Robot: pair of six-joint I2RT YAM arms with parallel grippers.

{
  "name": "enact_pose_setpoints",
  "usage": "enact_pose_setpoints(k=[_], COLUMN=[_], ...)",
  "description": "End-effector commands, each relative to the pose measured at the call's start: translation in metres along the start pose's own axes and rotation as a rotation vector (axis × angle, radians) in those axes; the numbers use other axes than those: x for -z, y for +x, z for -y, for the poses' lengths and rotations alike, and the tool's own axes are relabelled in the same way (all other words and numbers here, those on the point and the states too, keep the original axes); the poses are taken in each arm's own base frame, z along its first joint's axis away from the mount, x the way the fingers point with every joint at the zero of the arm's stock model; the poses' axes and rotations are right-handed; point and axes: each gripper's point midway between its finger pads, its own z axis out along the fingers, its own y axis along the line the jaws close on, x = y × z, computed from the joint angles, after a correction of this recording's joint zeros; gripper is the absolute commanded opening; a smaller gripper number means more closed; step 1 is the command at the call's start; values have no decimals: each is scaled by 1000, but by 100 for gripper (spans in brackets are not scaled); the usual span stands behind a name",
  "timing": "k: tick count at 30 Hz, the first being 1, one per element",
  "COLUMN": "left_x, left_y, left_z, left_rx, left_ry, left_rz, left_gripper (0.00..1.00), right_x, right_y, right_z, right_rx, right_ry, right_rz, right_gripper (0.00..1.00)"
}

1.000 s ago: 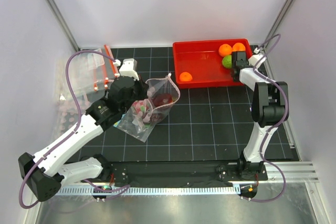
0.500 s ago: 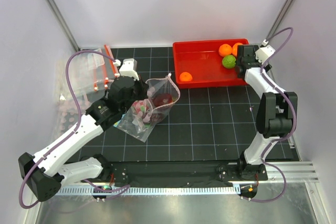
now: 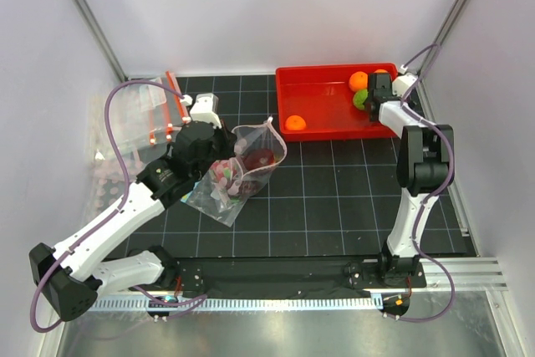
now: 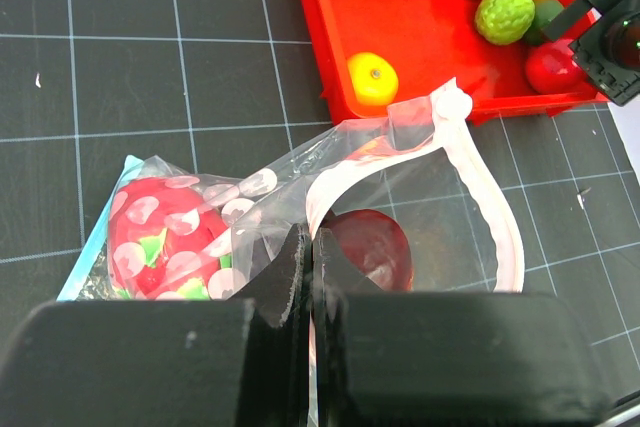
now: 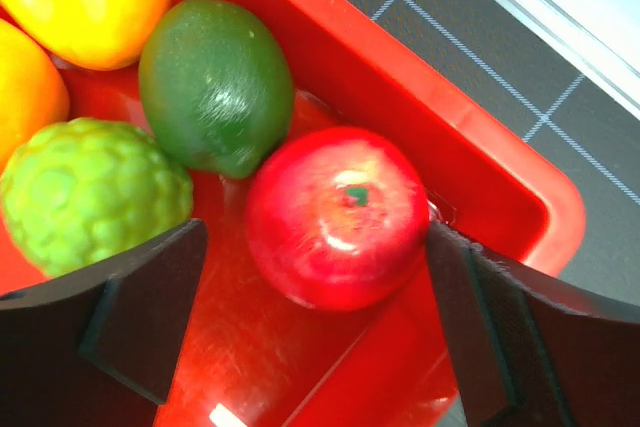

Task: Place the food in the zip-top bag and seal the zipper
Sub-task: Pick up the fake fruit from the bin, then place the fake fruit in the zipper food storage bag.

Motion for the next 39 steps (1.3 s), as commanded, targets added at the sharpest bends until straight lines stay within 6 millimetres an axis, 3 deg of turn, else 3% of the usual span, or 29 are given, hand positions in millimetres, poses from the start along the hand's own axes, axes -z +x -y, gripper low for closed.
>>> enact_pose_setpoints(k=[1, 3, 4, 7, 9, 11, 13, 18, 19, 21, 22, 24, 28, 29, 31, 32, 34, 35, 36, 37, 39], left_x=[1, 1, 1, 2, 2, 2, 2, 3, 3, 3, 4, 5, 4, 4, 5, 5, 5, 5, 5, 4, 3], left_y=[-18, -18, -19, -19, -20, -19, -20, -20, -20, -20, -21, -21, -20, -21, -22, -22, -21, -20, -20, -20, -19], left_z=[8, 8, 8, 8, 8, 8, 8, 9, 8, 8, 9, 9, 9, 9, 9, 9, 9, 9, 9, 10, 10], left_rx=[11, 11, 13, 11, 11, 10, 13, 13, 14, 14, 16, 17, 16, 18, 17, 17, 18, 18, 19, 19, 19], left_ry=[27, 27, 27, 27, 27, 26, 29, 32, 31, 31, 34, 38, 38, 38, 37, 36, 36, 38, 39, 40, 41], left_rz=[60, 60, 63, 63, 65, 62, 64, 64, 64, 64, 67, 67, 64, 65, 69, 70, 67, 65, 63, 61, 59], left_gripper=[0, 0, 0, 0, 0, 0, 0, 0, 0, 0, 0, 0, 0, 0, 0, 0, 0, 0, 0, 0, 0], right_x=[-6, -6, -5, 1, 11, 18, 29, 70, 85, 105, 123, 147, 222, 248, 287, 315, 351, 367, 378, 395, 411], right_y=[-12, -17, -17, -25, -31, -34, -43, -65, -77, -75, -88, -85, -98, -92, -93, -79, -70, -63, -41, -47, -28], right_z=[-4, -6, -7, -13, -16, -19, -21, -27, -28, -34, -34, -43, -52, -62, -58, -69, -63, -64, -65, -61, -65], right_rx=[-13, 0, 5, -3, -24, -33, -52, -83, -102, -105, -129, -122, -134, -117, -134, -114, -121, -111, -79, -109, -80], right_ry=[22, 24, 19, -36, -81, -114, -155, -244, -275, -331, -370, -439, -597, -661, -752, -842, -946, -1013, -1063, -1125, -1234], right_rz=[25, 31, 31, 42, 52, 51, 56, 105, 128, 135, 158, 155, 208, 212, 231, 214, 218, 209, 181, 204, 192], right_gripper=[93, 86, 72, 52, 50, 35, 31, 30, 30, 30, 30, 30, 28, 26, 25, 24, 23, 22, 22, 22, 22])
